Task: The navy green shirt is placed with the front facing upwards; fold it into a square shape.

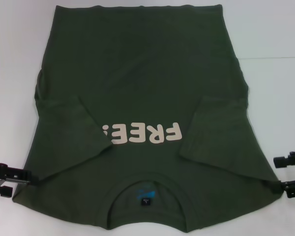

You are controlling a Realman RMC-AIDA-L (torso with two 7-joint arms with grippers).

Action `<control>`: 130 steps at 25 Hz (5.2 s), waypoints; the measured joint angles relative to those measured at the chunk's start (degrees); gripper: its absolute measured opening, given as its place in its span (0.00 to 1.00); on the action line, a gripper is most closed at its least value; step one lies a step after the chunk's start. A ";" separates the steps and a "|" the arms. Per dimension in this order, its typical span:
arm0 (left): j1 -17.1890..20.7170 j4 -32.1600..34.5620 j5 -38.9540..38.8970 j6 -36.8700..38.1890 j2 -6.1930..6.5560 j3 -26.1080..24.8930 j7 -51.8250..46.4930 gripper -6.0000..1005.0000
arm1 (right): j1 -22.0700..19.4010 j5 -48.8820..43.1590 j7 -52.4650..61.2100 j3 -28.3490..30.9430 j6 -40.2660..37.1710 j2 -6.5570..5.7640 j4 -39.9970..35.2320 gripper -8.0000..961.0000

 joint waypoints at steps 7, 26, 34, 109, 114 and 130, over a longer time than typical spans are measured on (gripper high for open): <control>0.00 -0.06 -0.22 0.02 -0.06 -0.01 -0.02 0.93 | -2.73 -0.08 -8.96 4.57 0.42 5.64 -9.61 0.92; 0.38 -1.24 1.28 -2.50 -0.20 0.55 -0.53 0.93 | -3.93 -1.45 -12.92 4.20 1.67 8.15 -12.07 0.92; 0.28 -1.61 1.37 -3.51 -0.31 0.57 -0.19 0.93 | -3.80 -1.45 -12.60 4.22 1.94 8.17 -11.95 0.92; -0.79 -3.17 3.12 -6.58 -0.54 3.71 1.02 0.93 | -3.63 -1.54 -12.28 4.63 4.68 8.25 -11.25 0.92; -0.82 -3.30 3.12 -6.57 -0.54 3.74 1.02 0.93 | -3.70 -1.54 -12.28 4.26 5.14 8.25 -11.17 0.92; -1.44 -5.52 2.24 -6.14 -0.41 3.12 0.44 0.93 | -3.92 -1.54 -12.29 4.20 5.57 8.25 -11.08 0.92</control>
